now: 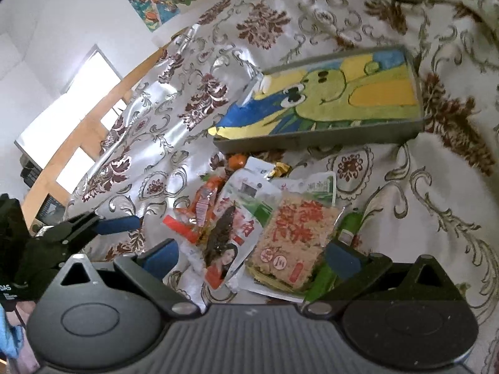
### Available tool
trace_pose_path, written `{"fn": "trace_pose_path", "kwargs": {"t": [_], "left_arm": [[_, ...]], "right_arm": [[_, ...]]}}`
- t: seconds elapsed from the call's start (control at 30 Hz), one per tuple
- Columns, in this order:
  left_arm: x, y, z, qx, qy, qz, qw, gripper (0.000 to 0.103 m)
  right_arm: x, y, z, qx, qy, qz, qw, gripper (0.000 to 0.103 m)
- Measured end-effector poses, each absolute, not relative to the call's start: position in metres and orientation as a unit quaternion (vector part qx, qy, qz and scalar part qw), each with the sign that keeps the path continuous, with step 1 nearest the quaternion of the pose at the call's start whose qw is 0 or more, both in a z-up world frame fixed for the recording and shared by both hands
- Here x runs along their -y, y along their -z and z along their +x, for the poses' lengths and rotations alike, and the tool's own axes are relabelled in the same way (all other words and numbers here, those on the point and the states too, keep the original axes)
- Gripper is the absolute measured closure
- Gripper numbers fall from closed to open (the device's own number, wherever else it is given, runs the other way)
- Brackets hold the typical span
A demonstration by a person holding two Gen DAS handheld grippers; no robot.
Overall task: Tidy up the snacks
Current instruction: 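Move the left tool toward the dark snack stick while the right tool approaches the rice-cake packet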
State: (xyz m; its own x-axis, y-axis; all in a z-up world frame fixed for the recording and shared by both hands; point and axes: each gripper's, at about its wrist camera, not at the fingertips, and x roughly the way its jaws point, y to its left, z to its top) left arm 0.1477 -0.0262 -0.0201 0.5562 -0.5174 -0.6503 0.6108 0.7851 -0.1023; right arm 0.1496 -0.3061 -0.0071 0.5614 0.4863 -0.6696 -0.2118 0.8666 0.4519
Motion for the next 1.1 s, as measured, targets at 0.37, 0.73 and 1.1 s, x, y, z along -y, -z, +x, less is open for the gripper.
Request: {"fn": "trace_pose_path", "kwargs": {"t": [0.37,0.73,1.1], "left_arm": [[0.042,0.052,0.179,-0.373,0.365,0.072,0.85,0.001],[0.033,0.074,0.214,-0.413,0.332,0.035,0.848,0.001],[0.036,0.068,0.215,-0.389,0.358,0.037,0.848,0.001]], "right_arm": [[0.301,0.039,0.189,-0.472,-0.231,0.184,0.83,0.0],[0.295,0.06,0.204,-0.498,-0.206,0.181,0.822,0.0],[0.297,0.068,0.217,-0.499,-0.195,0.206,0.819,0.0]]}}
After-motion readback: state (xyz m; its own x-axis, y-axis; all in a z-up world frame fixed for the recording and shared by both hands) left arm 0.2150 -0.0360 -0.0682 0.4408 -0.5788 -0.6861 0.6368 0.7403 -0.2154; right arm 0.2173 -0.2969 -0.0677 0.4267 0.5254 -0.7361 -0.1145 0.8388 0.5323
